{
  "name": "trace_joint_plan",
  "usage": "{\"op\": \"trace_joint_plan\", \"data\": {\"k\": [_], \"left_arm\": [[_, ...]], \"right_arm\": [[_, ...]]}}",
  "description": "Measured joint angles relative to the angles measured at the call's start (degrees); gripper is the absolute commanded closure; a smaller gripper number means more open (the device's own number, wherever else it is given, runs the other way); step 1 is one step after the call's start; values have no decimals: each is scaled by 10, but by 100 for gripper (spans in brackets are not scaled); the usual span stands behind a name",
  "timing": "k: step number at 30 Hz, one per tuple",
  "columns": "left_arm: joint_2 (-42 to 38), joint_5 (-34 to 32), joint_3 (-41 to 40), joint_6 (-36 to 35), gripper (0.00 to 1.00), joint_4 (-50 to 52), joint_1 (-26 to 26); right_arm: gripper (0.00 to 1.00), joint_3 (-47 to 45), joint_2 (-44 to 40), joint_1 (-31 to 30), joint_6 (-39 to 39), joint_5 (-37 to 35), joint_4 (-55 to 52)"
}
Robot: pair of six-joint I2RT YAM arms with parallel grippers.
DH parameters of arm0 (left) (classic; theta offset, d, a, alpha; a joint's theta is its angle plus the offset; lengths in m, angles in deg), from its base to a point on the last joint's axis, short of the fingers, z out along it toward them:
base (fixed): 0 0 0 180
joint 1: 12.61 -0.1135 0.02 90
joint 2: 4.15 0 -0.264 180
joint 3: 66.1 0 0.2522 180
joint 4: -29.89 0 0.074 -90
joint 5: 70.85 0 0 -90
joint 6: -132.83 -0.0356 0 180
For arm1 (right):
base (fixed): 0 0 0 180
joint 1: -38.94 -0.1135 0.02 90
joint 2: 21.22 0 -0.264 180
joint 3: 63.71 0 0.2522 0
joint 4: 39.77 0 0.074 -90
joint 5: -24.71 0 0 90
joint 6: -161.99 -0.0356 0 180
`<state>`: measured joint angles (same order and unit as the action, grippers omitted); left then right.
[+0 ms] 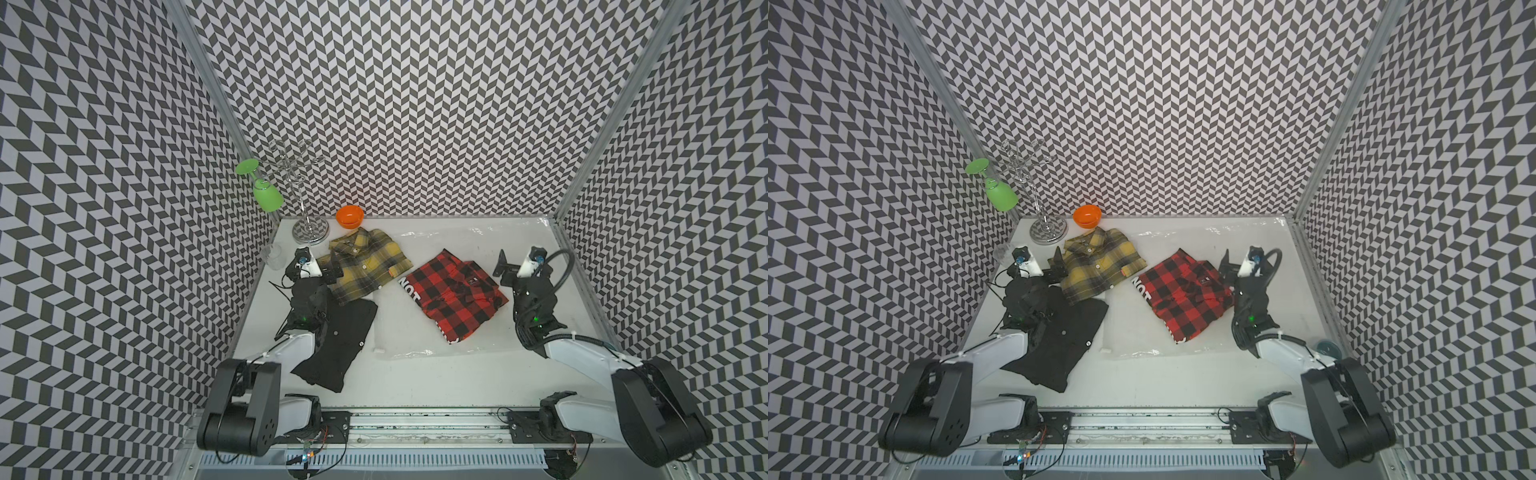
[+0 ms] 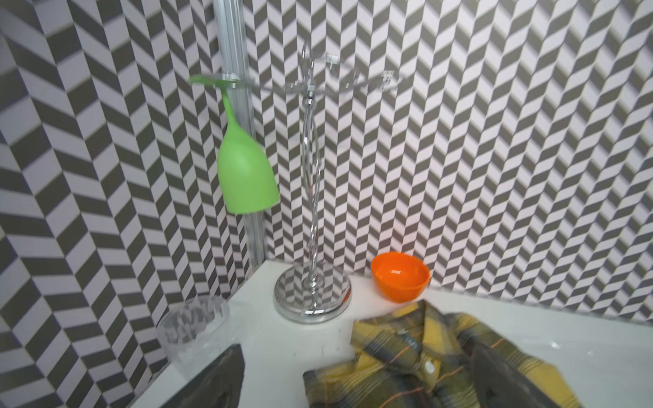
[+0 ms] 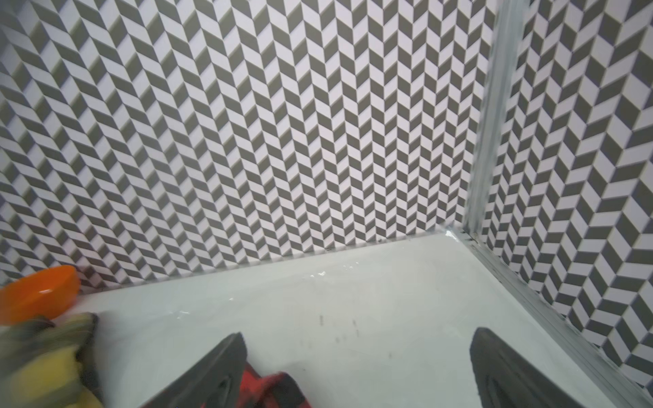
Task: Place the folded shirt into the vacuum bag
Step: Pick up the shirt in the vacuum bag.
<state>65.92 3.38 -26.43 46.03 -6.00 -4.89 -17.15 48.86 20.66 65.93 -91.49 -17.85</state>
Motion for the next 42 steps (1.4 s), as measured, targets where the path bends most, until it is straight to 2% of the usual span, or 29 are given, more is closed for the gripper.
{"op": "trace_joint_plan", "data": {"k": [2, 4, 8, 11, 19, 23, 27, 33, 37, 42], "left_arm": [[-38, 2, 12, 14, 0, 31, 10], [-69, 1, 27, 53, 0, 68, 14], [-106, 12, 59, 193, 0, 158, -8], [-119, 38, 81, 239, 2, 214, -17], [-100, 73, 210, 206, 12, 368, 47], [-72, 88, 231, 198, 14, 429, 85], [-38, 98, 226, 201, 18, 471, 150], [9, 114, 218, 225, 18, 478, 257], [58, 124, 217, 235, 20, 444, 323], [144, 162, 218, 246, 22, 403, 346]], "right_arm": [[1, 69, -21, -8, -54, 15, -101], [3, 95, -45, -2, -119, 62, -160], [11, 72, -68, 28, -203, 199, -207], [12, 56, -68, 33, -244, 266, -260], [12, 59, -63, 32, -282, 360, -404], [8, 32, -72, 32, -300, 374, -443], [4, -13, -92, 34, -342, 383, -459], [3, -50, -80, 45, -409, 433, -445], [5, -65, -19, 47, -443, 478, -399], [7, -78, 36, 50, -494, 509, -334]]}}
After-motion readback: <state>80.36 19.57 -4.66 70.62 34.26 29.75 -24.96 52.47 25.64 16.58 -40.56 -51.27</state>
